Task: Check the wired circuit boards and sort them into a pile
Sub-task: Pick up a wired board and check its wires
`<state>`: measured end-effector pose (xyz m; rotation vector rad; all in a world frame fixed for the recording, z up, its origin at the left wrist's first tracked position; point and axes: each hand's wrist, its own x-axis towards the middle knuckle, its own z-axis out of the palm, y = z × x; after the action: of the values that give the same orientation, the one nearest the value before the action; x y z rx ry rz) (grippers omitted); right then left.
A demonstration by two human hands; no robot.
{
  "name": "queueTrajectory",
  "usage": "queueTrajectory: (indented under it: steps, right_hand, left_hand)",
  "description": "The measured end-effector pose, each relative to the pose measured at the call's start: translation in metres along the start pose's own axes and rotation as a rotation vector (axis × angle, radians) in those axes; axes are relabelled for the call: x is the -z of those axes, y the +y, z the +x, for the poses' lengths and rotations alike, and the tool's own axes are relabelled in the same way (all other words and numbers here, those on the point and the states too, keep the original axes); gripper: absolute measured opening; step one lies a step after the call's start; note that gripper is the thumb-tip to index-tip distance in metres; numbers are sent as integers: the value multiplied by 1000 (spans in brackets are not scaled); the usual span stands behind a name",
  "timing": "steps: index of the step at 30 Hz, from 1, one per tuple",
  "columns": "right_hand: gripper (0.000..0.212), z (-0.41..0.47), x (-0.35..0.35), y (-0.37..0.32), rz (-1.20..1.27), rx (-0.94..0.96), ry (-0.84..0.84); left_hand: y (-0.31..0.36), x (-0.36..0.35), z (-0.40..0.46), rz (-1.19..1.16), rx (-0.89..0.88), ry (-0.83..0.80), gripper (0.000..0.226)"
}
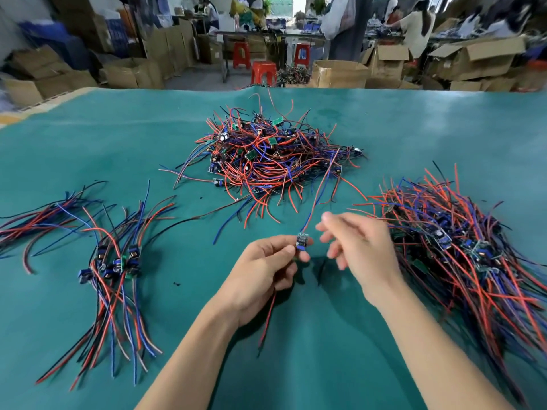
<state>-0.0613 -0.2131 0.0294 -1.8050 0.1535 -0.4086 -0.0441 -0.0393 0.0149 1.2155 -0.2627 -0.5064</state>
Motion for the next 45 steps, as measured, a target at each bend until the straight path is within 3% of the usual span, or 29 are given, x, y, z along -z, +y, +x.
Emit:
queueTrajectory:
  steps: [2, 4, 8, 12, 22, 28, 33, 37, 40, 45]
  right_hand:
    - [23, -6, -8, 1, -65, 76, -143]
    - [14, -8, -9, 1, -109, 141, -175]
    - [14, -8, -5, -2, 5, 81, -226]
    - [14, -8, -2, -6, 131, 55, -233]
    - [7, 5, 12, -12, 426, -112, 163]
    - [4, 8, 24, -21, 508, -124, 200]
    - [9, 9, 54, -45, 534, -1, 200]
    - [8, 9, 93, -73, 479, 73, 87]
    - [10, 19, 136, -91, 389, 88, 139]
    - [16, 33, 196, -94, -186, -80, 36]
  left_hand:
    - [0, 2, 0, 35, -27, 13, 23]
    - [-1, 1, 0, 106, -67, 29, 19]
    - [-4, 0, -1, 122, -67, 59, 21]
    - [-1, 1, -3, 82, -20, -9, 17]
    - [4, 1, -7, 203, 0, -215, 17]
    - [5, 2, -8, 231, 4, -279, 16]
    - [6, 4, -8, 240, 21, -328, 16]
    - [4, 4, -7, 256, 11, -299, 14]
    - [3, 4, -6, 226, 8, -280, 14]
    - [1, 4, -3, 114, 8, -170, 14]
